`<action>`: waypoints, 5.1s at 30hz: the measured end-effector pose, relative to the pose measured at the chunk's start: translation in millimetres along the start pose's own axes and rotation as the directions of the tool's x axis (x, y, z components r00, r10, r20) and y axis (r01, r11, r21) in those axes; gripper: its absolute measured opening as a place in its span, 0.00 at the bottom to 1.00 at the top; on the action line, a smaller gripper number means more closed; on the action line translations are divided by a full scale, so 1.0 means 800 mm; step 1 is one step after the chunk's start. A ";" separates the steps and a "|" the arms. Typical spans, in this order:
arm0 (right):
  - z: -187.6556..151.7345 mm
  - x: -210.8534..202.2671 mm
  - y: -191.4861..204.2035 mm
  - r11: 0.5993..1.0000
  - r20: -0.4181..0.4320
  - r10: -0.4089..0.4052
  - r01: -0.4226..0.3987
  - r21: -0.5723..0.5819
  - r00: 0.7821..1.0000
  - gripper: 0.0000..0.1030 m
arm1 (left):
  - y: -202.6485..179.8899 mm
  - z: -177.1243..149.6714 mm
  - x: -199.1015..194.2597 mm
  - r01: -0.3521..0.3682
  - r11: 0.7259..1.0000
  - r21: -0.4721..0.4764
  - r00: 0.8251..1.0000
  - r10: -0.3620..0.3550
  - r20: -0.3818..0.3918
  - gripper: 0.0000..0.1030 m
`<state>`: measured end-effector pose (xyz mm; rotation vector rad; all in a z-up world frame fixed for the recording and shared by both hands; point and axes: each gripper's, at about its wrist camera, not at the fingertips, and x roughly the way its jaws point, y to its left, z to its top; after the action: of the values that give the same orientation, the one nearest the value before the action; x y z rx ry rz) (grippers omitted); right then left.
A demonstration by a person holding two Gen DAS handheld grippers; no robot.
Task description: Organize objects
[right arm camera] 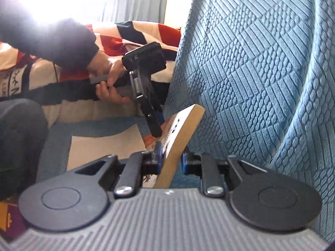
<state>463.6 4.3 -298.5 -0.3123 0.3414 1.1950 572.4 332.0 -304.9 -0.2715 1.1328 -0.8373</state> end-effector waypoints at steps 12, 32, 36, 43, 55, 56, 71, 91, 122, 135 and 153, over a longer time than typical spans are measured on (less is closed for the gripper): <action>-0.007 0.008 -0.046 0.923 -0.067 -0.110 0.127 0.364 0.992 0.22 | -0.044 0.013 -0.005 -0.242 0.970 -0.023 0.968 0.243 0.057 0.66; 0.047 -0.062 -0.064 0.838 -0.185 -0.173 0.243 0.488 0.967 0.28 | -0.195 0.044 -0.052 -0.491 0.870 -0.030 0.864 0.491 0.113 0.58; 0.057 -0.085 -0.055 0.843 -0.199 -0.163 0.241 0.480 0.966 0.29 | -0.229 0.029 -0.061 -0.502 0.862 -0.068 0.855 0.507 0.106 0.58; 0.076 -0.127 -0.030 0.864 -0.254 -0.091 0.203 0.461 0.963 0.30 | -0.296 -0.018 -0.055 -0.504 0.852 -0.142 0.848 0.519 0.105 0.59; 0.121 -0.157 0.032 0.934 -0.398 0.021 0.123 0.334 0.917 0.31 | -0.359 -0.104 -0.066 -0.466 0.833 -0.299 0.860 0.505 0.068 0.57; 0.124 -0.160 0.036 0.938 -0.411 0.030 0.116 0.325 0.911 0.31 | -0.361 -0.111 -0.065 -0.459 0.832 -0.311 0.864 0.500 0.062 0.57; 0.159 -0.155 0.080 0.976 -0.700 0.151 0.008 0.218 0.698 0.32 | -0.407 -0.228 -0.006 -0.301 0.811 -0.501 0.937 0.350 0.004 0.55; 0.099 0.036 0.108 0.967 -0.906 0.155 -0.247 0.058 0.393 0.42 | -0.360 -0.320 0.069 -0.186 0.604 -0.775 0.968 0.247 -0.040 0.52; 0.056 -0.032 0.089 0.922 -0.731 0.116 0.200 0.330 0.672 0.28 | -0.396 -0.294 0.086 -0.336 0.689 -0.642 0.919 0.389 -0.063 0.36; 0.005 -0.145 0.155 0.737 -0.573 -0.064 0.426 0.524 0.817 0.43 | -0.414 -0.269 0.094 -0.471 0.740 -0.479 0.850 0.526 -0.023 0.50; -0.095 -0.187 0.204 0.380 -0.504 -0.183 0.534 0.756 0.844 0.38 | -0.420 -0.273 0.109 -0.560 0.720 -0.410 0.801 0.597 -0.046 0.47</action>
<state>253.7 -98.8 -313.8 0.3423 1.1068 0.3615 244.7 89.6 -261.8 -0.2677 1.2056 -0.0160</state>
